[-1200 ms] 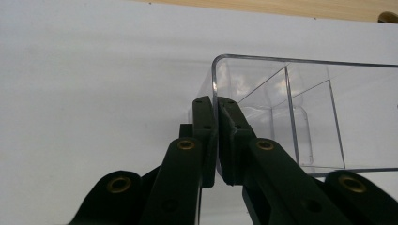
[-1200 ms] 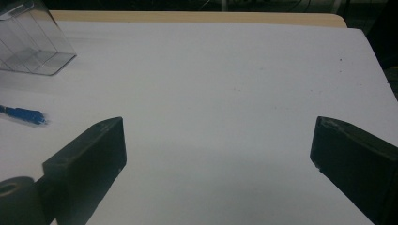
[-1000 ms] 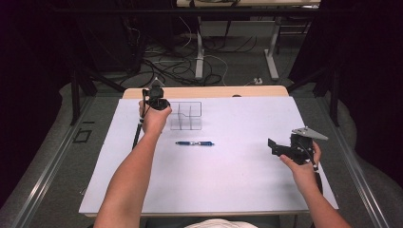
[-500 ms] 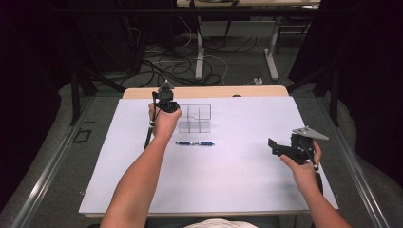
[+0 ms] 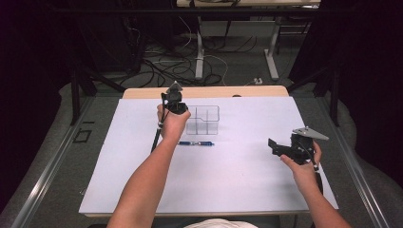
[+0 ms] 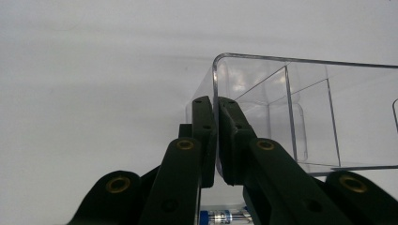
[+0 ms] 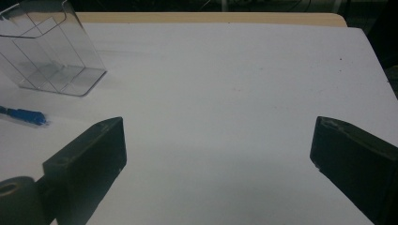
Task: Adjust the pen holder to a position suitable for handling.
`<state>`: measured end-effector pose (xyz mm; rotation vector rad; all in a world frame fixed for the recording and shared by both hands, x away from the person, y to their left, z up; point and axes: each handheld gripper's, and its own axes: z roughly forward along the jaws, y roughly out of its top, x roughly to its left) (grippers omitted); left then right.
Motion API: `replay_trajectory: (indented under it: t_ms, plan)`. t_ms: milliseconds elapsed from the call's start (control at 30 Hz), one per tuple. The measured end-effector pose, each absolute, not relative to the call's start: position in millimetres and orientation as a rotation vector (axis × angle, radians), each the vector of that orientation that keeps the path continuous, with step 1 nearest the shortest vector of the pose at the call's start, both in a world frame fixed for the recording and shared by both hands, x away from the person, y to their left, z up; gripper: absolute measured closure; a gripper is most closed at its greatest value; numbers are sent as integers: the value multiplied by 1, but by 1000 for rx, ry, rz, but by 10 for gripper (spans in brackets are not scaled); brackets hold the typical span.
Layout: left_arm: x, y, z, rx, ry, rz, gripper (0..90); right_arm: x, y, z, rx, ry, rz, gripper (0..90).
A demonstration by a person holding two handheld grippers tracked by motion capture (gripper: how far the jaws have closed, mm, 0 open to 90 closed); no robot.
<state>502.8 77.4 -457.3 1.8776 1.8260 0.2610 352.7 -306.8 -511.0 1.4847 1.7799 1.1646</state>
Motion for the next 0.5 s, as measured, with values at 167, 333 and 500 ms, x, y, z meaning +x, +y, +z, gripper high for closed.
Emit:
replay_trajectory:
  t_ms: [167, 333, 500]
  plan:
    - [501, 74, -457, 1868, 1841, 242, 870, 353, -307, -512, 1485, 1783, 1164, 35]
    - [499, 71, -457, 1865, 1841, 223, 865, 353, -307, -512, 1484, 1786, 1166, 35]
    - [499, 68, -457, 1865, 1831, 215, 864, 353, -307, -512, 1487, 1788, 1165, 36]
